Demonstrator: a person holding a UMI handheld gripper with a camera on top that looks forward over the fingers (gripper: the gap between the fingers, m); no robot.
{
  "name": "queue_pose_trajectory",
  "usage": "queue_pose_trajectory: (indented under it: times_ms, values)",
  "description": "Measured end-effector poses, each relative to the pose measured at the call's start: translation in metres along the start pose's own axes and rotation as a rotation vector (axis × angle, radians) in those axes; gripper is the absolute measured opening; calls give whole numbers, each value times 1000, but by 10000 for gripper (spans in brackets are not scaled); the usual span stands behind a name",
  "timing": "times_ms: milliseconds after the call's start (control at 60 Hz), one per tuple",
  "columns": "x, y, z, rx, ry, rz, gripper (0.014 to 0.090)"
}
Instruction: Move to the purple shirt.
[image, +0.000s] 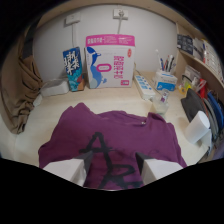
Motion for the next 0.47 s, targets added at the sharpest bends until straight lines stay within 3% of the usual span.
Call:
queue_pose_trajectory:
  times_ms: [467]
  values:
    - [-4,-3,2,-8,-7,1,868]
